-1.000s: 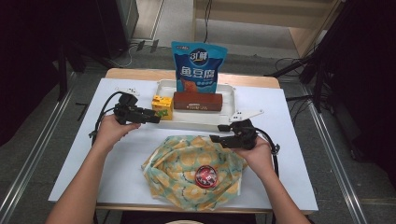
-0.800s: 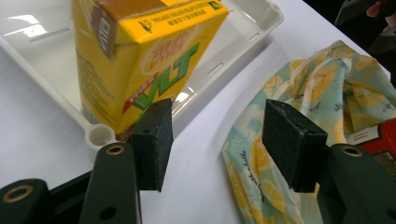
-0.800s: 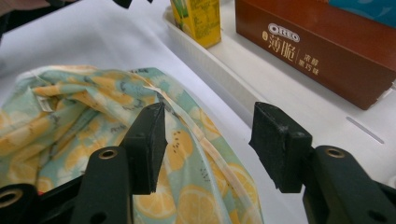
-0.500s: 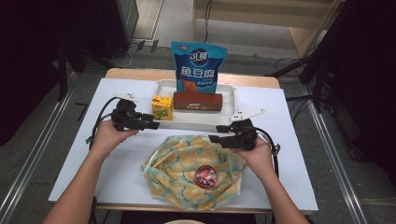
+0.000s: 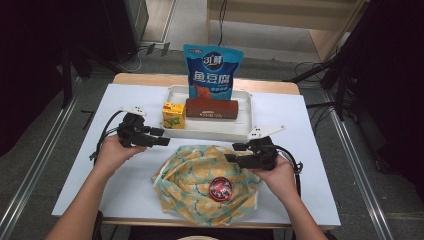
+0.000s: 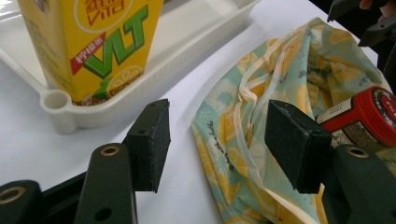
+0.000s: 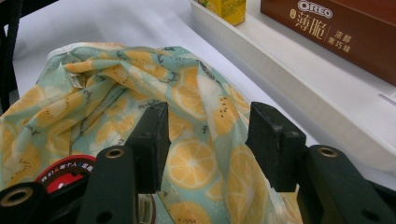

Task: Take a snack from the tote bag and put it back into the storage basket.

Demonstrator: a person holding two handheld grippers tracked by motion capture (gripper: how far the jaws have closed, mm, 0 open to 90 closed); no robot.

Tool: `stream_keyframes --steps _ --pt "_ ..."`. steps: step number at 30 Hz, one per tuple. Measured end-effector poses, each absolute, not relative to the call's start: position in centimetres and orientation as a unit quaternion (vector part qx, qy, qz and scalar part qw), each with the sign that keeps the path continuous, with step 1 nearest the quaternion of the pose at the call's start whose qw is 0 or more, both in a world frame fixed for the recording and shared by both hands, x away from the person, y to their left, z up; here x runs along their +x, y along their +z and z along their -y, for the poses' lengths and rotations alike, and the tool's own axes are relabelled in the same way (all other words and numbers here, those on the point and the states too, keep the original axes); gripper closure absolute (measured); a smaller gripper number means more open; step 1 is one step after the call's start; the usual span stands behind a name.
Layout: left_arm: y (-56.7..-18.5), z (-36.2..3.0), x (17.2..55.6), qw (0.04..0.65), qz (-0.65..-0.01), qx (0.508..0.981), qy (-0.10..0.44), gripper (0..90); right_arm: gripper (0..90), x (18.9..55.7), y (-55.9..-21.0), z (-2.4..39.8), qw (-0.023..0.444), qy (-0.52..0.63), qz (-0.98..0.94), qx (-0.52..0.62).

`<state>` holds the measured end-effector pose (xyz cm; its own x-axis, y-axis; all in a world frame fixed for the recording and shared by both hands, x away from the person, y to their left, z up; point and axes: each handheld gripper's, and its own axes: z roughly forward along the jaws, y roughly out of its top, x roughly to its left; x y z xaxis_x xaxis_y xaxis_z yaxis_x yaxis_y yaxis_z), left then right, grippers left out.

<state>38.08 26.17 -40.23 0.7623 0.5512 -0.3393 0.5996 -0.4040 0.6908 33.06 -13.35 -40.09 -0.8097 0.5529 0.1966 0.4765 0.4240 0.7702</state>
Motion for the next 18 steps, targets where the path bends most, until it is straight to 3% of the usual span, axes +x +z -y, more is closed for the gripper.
stream_keyframes --steps 18 --pt "-40.5 -26.7 37.3 0.428 -0.346 0.834 -0.021 40.1 50.0 30.9 -39.9 13.1 0.042 0.437 -0.849 0.294"
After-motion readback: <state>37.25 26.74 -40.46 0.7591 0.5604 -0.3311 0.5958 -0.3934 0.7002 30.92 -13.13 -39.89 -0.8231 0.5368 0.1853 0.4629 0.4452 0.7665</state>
